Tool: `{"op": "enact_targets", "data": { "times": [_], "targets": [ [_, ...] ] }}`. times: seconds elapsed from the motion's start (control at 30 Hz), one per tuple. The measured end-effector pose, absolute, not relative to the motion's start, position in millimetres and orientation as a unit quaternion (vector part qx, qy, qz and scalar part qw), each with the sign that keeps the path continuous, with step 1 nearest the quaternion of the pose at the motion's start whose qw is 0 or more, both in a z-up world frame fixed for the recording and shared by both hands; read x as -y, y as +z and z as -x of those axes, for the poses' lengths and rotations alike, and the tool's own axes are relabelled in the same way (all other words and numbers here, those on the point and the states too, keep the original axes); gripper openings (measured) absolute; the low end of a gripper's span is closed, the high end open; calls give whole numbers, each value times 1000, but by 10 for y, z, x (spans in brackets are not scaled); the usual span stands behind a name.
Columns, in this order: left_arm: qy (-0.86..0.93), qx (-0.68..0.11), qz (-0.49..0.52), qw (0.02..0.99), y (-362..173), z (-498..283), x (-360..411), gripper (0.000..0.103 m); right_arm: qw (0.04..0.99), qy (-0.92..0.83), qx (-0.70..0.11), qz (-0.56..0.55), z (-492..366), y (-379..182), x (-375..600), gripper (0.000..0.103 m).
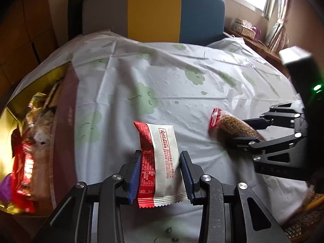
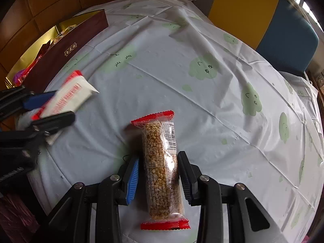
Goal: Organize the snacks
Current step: 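Carry the cracker pack into the gold tin and open the left gripper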
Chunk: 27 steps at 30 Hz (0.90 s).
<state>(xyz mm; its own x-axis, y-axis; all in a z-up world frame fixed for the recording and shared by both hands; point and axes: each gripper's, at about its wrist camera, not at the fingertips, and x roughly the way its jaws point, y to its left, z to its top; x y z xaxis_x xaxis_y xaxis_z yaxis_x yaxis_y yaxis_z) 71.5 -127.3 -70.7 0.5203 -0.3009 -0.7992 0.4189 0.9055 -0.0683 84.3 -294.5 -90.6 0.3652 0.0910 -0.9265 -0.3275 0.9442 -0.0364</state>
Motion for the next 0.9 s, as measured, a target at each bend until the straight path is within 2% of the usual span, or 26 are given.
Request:
{"op": "enact_targets", "data": {
  "times": [0.37,0.9],
  "targets": [
    [-194,-416,-40,887,-245,-613,791,38,826,126,-530,146,-604,-900,2511,34],
    [1,-445,132,886,-246,-935,-1223,38,825,128,-523,170,-590,-933,2454,34]
  ]
}}
